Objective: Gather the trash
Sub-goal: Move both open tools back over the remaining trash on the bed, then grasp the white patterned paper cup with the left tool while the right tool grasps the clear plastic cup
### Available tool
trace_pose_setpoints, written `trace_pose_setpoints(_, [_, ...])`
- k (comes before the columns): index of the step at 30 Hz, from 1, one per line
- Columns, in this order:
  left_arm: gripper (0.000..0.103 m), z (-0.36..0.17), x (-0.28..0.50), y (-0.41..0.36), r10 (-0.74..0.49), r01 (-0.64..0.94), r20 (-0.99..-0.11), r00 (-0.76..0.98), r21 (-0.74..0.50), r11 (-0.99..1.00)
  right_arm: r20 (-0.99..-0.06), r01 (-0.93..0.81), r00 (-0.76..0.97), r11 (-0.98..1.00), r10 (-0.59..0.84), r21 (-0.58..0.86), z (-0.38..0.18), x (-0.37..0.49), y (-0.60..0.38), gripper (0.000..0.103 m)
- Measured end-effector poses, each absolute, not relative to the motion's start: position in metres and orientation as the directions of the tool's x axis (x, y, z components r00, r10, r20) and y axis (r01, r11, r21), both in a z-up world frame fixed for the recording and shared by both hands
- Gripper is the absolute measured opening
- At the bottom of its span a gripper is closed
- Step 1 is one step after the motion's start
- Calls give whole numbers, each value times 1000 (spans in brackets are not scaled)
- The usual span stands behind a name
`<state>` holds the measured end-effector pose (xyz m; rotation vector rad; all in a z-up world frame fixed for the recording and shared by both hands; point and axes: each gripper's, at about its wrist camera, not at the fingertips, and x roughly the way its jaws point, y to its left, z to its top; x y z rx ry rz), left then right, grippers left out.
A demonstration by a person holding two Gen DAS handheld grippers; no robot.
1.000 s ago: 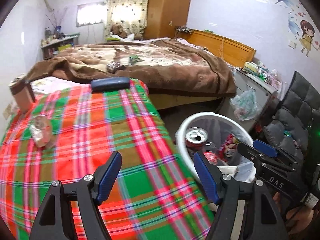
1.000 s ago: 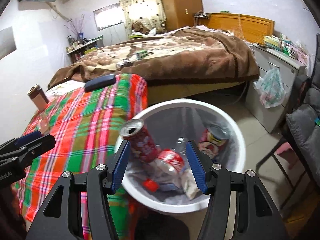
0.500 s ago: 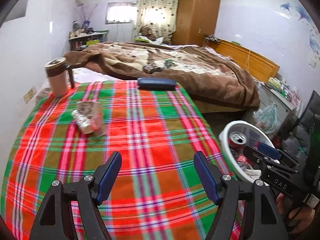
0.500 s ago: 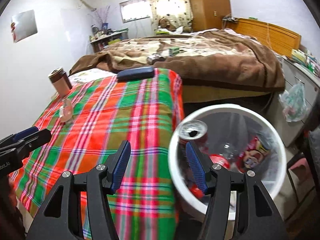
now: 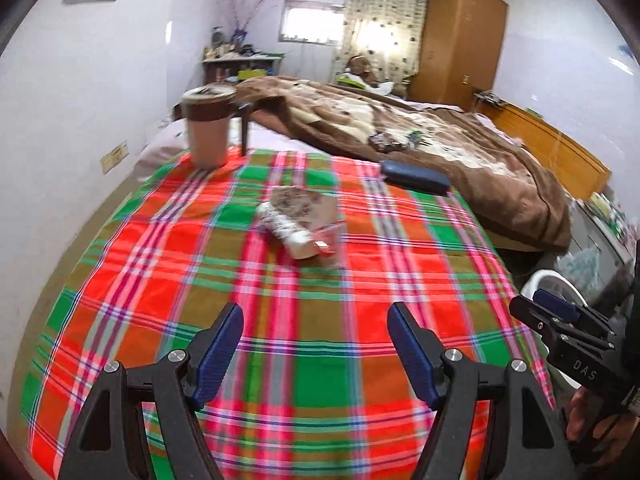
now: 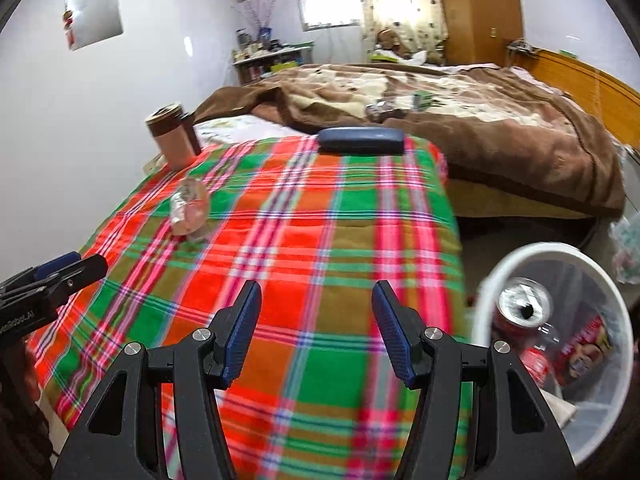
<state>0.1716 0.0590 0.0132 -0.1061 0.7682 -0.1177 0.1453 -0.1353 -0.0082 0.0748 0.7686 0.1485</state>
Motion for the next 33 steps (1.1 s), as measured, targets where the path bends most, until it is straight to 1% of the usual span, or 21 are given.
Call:
trace_pose_setpoints(4, [74,7,181,83,-109,18,-698,708,-136,990,-694,-169,697,982,184,90,-11,158,-115,59])
trace_pose_setpoints(10, [74,-4,201,106,-97,-25,-716,691,-159,987,-711,-224,652,963,261,147,-21,186,-92,59])
trace_pose_setpoints(19, [74,-17,236,114,-87,-30,-740,667,-143,989,-735,-322,596,935,324,152,-36,226,-56,59])
trace_pose_setpoints(27, [74,-23,268,121,-107,-32,-755,647,-167,985,-741,-387,540,900,399,203,-44,247,-35,59])
trace_pose_setpoints(30, [74,-24,278,125,-97,-41,-757,646,-162,986,-729,-403,532,886,431,230,-45,255,-31,59])
trace_pose_setpoints(31, [74,-25,281,126,-96,-46,-759,644,-164,985,-726,-404,534,885,434,231,-46,256,-31,58])
trace_pose_setpoints(32, [74,-25,284,128,-99,-47,-760,643,-168,985,-724,-405,533,883,438,236,-46,258,-31,49])
trace_pose_setpoints(33, [74,-25,287,129,-99,-52,-761,641,-172,984,-725,-403,528,882,442,244,-47,260,-31,43])
